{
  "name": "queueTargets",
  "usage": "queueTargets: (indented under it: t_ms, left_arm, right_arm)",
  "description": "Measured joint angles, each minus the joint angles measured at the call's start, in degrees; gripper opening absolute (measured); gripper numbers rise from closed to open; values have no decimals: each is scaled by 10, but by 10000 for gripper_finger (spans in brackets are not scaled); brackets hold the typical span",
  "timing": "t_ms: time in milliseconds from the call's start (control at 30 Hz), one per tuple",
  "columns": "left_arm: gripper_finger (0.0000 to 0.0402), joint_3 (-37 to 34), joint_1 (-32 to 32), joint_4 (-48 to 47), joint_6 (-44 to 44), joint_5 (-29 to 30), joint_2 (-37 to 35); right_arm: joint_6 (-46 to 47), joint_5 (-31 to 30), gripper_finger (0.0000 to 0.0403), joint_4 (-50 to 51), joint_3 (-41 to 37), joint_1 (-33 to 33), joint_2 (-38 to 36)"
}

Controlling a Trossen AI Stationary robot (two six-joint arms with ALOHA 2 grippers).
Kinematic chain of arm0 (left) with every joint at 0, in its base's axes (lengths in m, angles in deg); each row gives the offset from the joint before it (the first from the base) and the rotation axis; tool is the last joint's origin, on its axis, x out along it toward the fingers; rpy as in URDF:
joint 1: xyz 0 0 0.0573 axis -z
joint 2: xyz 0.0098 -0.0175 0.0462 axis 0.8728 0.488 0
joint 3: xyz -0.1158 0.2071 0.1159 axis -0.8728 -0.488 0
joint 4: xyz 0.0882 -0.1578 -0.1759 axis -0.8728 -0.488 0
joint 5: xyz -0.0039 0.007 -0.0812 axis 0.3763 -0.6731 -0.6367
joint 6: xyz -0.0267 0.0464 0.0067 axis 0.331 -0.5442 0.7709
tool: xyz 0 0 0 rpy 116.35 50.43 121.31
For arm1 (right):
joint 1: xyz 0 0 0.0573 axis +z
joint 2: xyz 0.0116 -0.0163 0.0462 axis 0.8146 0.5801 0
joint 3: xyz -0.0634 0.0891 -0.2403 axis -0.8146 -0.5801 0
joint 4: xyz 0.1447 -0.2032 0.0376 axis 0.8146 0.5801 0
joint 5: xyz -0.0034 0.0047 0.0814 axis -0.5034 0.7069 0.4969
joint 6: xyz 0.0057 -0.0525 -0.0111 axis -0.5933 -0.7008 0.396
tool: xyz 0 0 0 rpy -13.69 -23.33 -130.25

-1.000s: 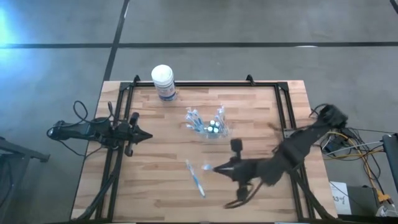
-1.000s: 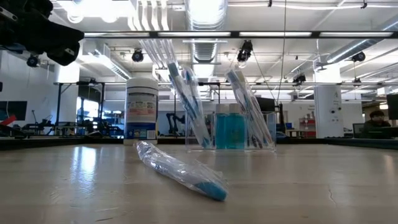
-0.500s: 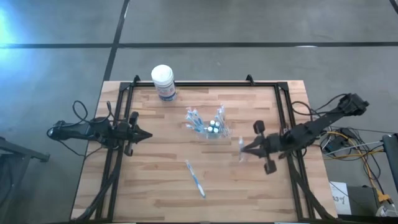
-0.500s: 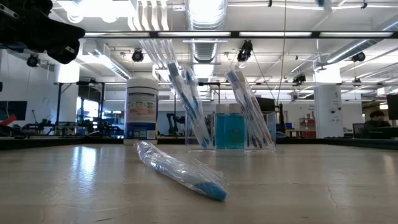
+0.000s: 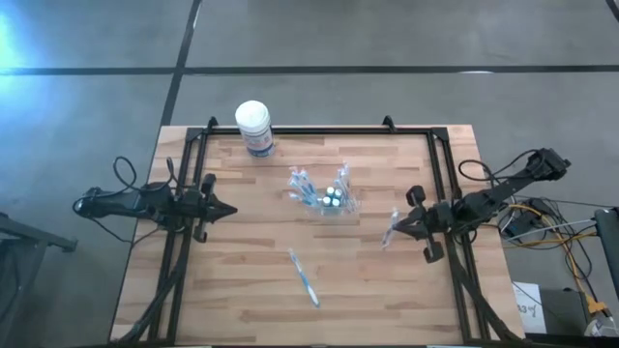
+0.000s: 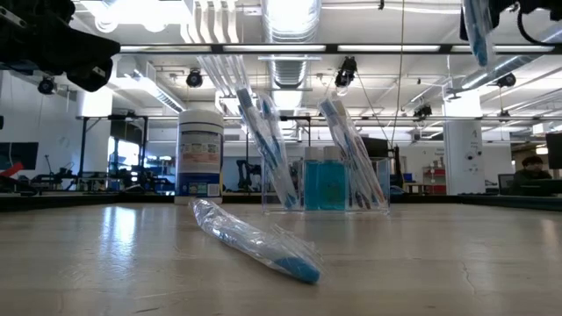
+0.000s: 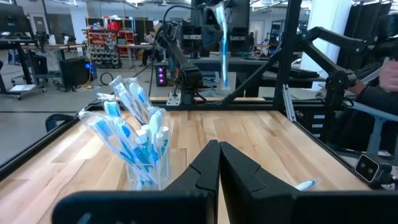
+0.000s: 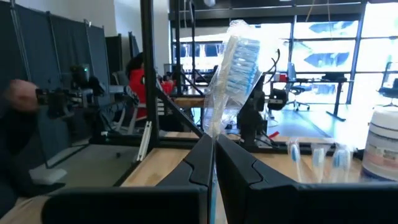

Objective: Pick & Place toothbrushing station
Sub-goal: Put the blue toothbrush into the transparent organizer

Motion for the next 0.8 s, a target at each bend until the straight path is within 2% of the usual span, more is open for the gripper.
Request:
queueTargets:
  t_ms: [167,533,800]
  left_arm:
    - [14,0,0,0,1,0,0]
    - [14,0,0,0,1,-2,0]
    - [14,0,0,0,1,-2,0]
  right_arm:
    - [13,6,12,0,-45,2,-44]
    - [-3,64,12,3,-103,2,-128]
    - [-14,65,12,6,-140,2,-178]
